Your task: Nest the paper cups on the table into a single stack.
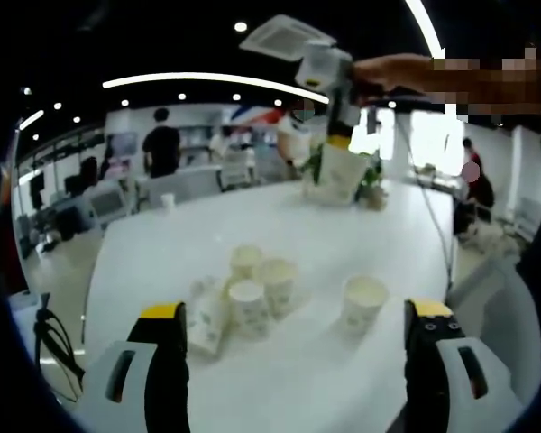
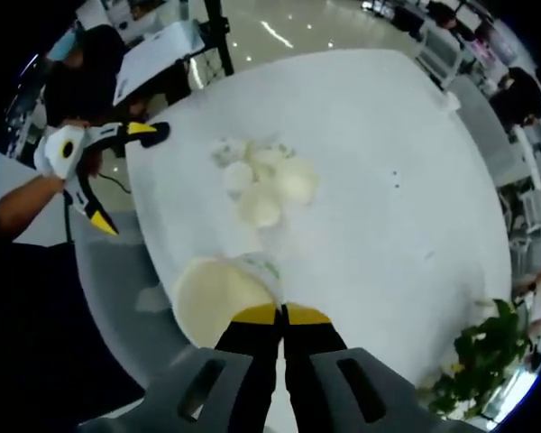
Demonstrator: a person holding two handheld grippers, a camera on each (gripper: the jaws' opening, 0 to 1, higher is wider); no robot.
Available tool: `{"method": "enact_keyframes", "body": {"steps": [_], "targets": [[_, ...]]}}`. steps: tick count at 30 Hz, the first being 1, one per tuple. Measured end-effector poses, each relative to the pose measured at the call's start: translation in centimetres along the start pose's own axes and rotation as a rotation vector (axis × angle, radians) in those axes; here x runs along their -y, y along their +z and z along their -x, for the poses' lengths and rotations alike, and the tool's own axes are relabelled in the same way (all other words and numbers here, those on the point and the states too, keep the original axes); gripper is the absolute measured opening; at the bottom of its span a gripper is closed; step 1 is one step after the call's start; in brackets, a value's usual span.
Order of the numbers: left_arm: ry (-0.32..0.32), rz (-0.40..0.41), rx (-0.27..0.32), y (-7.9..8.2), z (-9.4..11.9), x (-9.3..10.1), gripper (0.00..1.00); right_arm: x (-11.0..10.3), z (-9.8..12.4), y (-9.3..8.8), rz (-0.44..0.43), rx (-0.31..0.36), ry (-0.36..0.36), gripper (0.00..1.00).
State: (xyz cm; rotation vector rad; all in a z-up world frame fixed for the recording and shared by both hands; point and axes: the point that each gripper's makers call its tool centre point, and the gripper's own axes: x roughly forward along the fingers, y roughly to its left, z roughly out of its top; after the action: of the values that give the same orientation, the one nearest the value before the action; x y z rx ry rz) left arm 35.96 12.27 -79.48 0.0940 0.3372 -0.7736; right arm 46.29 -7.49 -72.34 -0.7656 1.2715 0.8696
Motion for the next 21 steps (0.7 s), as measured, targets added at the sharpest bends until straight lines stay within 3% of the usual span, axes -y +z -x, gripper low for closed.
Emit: {"method": "enact_keyframes", "body": {"steps": [21], "targets": [[0.003,-0.004,-0.003,-0.1,0.2,-0.2,0.98,-2.6,0.7,0.2,0.016,-0.019,0.025,0.00]]}}
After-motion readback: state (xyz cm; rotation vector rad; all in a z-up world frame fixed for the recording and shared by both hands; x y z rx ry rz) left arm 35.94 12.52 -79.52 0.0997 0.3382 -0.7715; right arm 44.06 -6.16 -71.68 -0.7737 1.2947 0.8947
